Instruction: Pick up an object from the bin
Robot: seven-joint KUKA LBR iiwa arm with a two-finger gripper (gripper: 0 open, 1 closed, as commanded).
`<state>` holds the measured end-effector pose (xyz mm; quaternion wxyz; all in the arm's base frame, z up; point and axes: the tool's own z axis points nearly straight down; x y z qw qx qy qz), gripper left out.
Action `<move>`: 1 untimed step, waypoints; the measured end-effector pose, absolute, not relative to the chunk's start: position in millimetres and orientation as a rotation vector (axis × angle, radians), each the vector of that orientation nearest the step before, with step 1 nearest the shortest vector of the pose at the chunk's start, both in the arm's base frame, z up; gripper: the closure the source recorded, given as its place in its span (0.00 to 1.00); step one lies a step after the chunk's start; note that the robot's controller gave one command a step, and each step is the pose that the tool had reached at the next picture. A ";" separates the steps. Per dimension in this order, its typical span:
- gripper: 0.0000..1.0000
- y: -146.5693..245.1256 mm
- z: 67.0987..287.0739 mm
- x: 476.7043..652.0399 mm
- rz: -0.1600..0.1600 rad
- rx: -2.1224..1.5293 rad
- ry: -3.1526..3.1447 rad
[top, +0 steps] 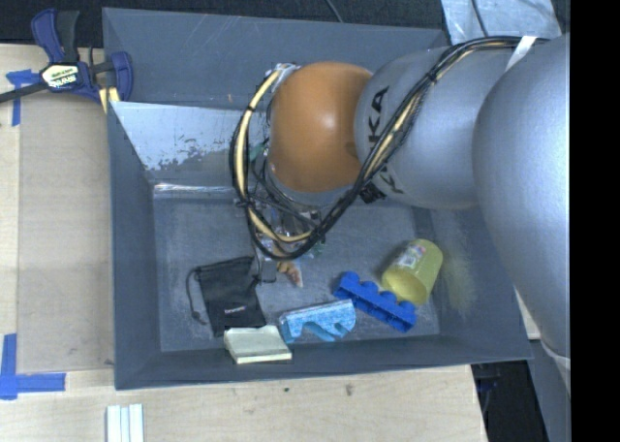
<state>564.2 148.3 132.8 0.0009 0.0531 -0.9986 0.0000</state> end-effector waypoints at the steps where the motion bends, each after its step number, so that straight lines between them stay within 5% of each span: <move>1: 0.00 164.6 131.8 562.3 -0.005 0.210 -3.141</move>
Offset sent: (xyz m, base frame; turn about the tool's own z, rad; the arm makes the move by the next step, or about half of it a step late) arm -0.0165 0.0243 -0.0628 0.0618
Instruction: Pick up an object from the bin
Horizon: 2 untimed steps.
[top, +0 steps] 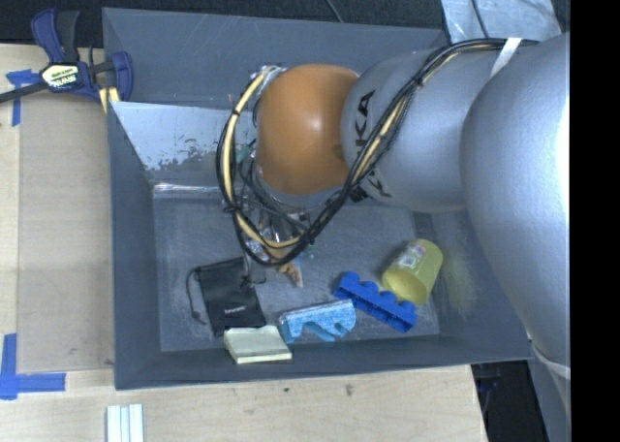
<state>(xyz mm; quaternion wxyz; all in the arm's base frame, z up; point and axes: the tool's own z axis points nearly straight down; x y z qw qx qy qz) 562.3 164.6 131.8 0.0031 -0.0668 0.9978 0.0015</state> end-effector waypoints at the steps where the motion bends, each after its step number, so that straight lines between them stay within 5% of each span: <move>1: 0.00 163.9 110.4 559.6 0.000 -0.443 3.105; 2: 1.00 193.2 70.8 567.3 0.008 0.304 3.117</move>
Offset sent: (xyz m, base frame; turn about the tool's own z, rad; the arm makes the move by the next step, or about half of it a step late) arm 0.0039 0.0286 -0.0618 0.3296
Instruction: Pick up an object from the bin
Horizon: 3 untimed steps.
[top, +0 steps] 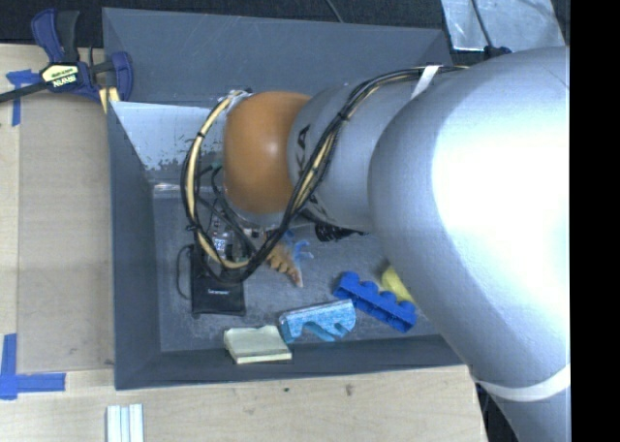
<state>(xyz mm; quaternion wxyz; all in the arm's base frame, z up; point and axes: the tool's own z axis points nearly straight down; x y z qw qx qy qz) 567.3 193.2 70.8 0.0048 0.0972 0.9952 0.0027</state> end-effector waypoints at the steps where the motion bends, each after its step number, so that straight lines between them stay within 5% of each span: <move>1: 1.00 193.2 70.8 567.3 0.008 0.305 3.117; 3: 1.00 192.1 161.0 574.3 0.011 0.282 3.115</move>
Offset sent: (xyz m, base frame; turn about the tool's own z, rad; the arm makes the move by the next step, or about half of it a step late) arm -0.0012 -0.0038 0.1172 -0.0372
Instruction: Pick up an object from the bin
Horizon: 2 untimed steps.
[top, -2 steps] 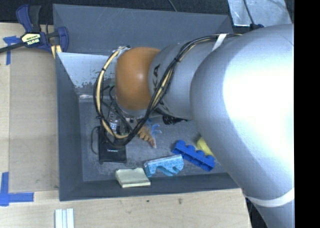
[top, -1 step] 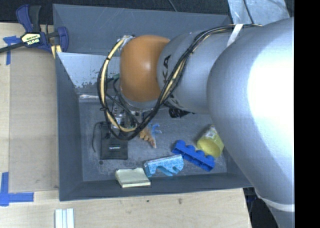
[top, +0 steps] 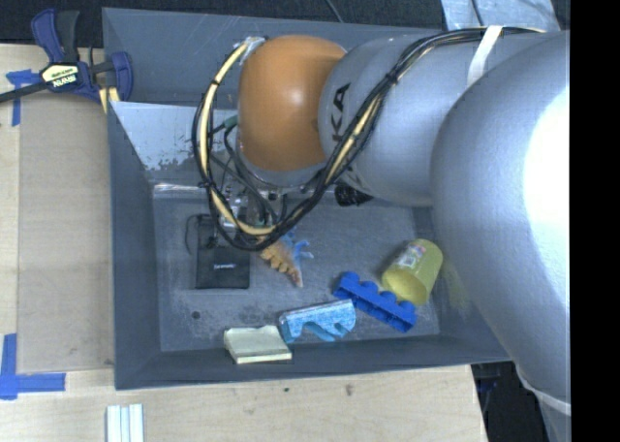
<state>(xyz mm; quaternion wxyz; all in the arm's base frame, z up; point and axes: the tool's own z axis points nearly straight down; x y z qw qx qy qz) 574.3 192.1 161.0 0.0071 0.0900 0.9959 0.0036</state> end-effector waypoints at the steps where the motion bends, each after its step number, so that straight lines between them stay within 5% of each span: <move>1: 1.00 190.5 181.6 557.2 0.005 0.246 3.126; 2: 1.00 200.2 217.7 578.2 0.009 0.238 3.123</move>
Offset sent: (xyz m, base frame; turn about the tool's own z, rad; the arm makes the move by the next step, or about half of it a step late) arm 0.0193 0.0134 0.0722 -0.0247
